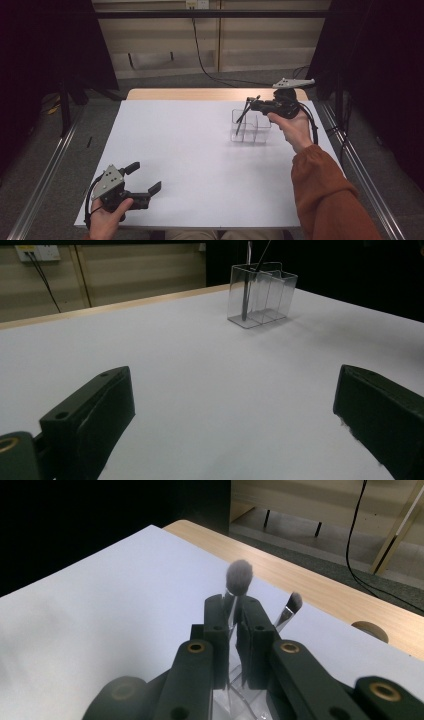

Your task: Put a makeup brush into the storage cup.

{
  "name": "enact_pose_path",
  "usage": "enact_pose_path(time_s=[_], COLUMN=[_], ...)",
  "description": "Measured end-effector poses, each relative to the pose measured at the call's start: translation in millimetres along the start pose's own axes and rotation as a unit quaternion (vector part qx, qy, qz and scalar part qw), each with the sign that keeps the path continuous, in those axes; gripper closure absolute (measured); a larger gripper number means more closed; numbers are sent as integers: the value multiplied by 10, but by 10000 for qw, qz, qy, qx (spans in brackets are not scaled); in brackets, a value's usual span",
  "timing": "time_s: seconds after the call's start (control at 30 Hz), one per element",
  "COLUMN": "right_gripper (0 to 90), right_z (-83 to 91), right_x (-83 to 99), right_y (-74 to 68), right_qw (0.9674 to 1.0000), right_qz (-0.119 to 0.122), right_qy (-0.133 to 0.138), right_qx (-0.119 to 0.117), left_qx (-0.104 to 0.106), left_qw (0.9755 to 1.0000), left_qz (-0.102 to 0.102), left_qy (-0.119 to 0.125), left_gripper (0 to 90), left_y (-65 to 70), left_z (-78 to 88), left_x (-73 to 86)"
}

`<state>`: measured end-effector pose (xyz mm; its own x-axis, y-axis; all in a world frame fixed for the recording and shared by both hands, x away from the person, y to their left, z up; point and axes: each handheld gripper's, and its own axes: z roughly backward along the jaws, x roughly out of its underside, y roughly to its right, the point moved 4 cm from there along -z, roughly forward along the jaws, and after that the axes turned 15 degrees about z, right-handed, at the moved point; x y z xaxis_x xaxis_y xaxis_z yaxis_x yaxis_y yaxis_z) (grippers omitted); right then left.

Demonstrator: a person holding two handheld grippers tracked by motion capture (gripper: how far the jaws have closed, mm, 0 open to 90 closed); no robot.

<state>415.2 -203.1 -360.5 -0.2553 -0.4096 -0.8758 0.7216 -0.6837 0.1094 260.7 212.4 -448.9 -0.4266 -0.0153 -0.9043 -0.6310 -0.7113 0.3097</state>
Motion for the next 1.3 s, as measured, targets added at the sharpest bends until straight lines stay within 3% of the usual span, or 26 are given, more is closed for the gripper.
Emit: enact_pose_path(time_s=[0.53,1.3], right_gripper=[835,821], right_z=[-130,-186], right_x=[152,284], right_y=[-34,-40], right_qw=[9998,9998], right_qz=[-23,-181], right_qy=[-162,-83], right_qx=[-67,-69], left_qx=[-20,-30], left_qw=[10000,9999], left_qz=[-32,-100], left_qy=[-19,-39], left_gripper=[30,31], left_y=[-5,-10], left_z=[3,1], left_x=[7,12])
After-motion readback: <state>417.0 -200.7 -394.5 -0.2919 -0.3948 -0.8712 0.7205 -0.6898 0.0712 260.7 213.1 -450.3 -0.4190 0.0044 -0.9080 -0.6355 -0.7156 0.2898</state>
